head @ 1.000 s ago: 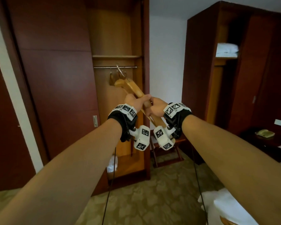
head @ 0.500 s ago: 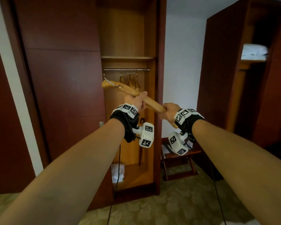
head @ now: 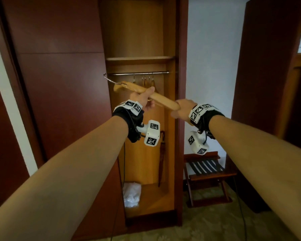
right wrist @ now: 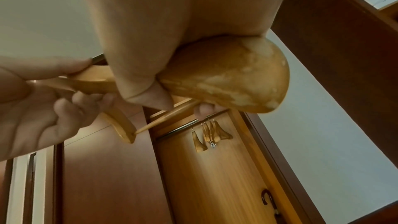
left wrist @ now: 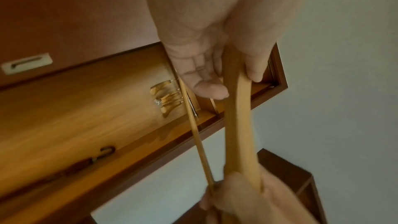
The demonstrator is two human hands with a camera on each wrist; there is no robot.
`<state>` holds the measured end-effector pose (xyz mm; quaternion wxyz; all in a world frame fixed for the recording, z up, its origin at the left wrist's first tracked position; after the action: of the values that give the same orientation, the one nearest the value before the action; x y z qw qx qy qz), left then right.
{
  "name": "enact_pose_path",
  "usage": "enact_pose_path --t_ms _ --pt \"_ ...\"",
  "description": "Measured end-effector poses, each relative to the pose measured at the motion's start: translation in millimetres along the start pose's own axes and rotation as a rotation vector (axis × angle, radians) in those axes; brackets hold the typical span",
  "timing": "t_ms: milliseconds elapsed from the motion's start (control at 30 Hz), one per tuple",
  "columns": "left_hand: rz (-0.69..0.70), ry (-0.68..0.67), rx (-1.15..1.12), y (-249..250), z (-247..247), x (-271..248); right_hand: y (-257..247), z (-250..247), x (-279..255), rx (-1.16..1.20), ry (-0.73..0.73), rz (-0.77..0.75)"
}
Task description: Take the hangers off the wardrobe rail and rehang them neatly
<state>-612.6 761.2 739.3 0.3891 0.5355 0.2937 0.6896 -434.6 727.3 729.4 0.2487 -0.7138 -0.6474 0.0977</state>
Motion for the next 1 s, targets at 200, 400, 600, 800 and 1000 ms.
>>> enact_pose_path --t_ms 200,400,600,800,1000 --pt "0.065 -0.136 0.200 -30.0 19.3 58.2 15.3 -2.2 60.2 0.122 -0.019 0.007" --pt "0.083 -0.173 0.293 -69.3 21.7 119.0 11.7 27.4 134.3 0.281 -0.110 0.078" --pt "0.097 -0.260 0.350 -103.1 21.0 202.0 -18.1 50.7 221.7 0.322 -0.114 0.070" --pt "0.140 -0.302 0.411 -127.0 23.1 290.0 -31.8 62.7 330.1 0.451 -0.042 0.114" --pt "0.137 -0.327 0.412 -161.7 28.0 349.5 -25.4 72.3 391.4 0.588 0.079 0.245"
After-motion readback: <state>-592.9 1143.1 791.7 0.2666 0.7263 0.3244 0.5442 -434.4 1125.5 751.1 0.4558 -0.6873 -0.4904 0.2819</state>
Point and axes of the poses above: each hand's wrist, its own x-axis towards the middle knuckle, its own z-axis out of the palm, y = z × x, the point moved 6 cm from there along x, towards the middle knuckle, and after that the axes turned 15 degrees about z, right-handed, at the moved point
